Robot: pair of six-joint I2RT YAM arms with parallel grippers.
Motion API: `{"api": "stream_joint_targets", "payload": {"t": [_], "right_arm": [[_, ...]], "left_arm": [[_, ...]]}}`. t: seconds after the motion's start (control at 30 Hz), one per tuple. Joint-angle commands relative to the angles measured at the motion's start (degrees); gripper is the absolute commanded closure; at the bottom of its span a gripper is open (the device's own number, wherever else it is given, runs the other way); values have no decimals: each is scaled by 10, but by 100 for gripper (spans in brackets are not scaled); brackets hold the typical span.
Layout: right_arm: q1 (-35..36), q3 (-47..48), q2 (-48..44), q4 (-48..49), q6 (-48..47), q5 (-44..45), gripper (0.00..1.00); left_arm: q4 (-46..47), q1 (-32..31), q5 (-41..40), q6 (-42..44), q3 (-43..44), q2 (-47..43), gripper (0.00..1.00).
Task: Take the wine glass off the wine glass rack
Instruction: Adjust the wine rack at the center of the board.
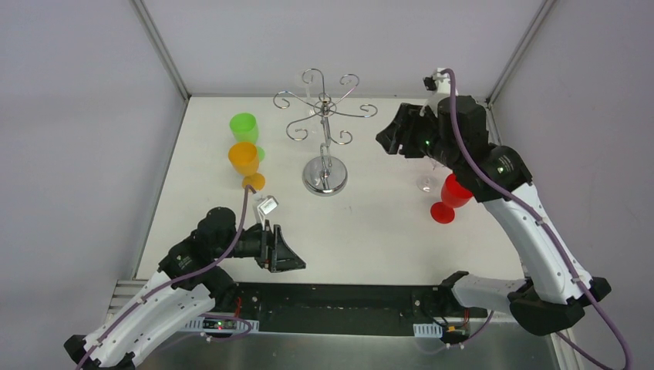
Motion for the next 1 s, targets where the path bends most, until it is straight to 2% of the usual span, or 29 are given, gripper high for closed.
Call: {"api": "stream_joint_targets", "payload": {"t": [0.0, 0.33, 0.5, 0.97], "right_arm": [[20, 65, 48, 31, 3, -7, 42], [29, 127, 148, 131, -68, -67, 39], [30, 182, 207, 136, -107, -111, 38], [32, 197, 276, 229, -218, -157, 40]], "left_arm": [[-35, -1, -24, 34, 54, 5, 25], [-115, -1, -51, 116, 133, 41, 23], [-115, 0, -49, 142, 137, 40, 21], [-106, 0, -59, 143, 121, -21, 17]]}}
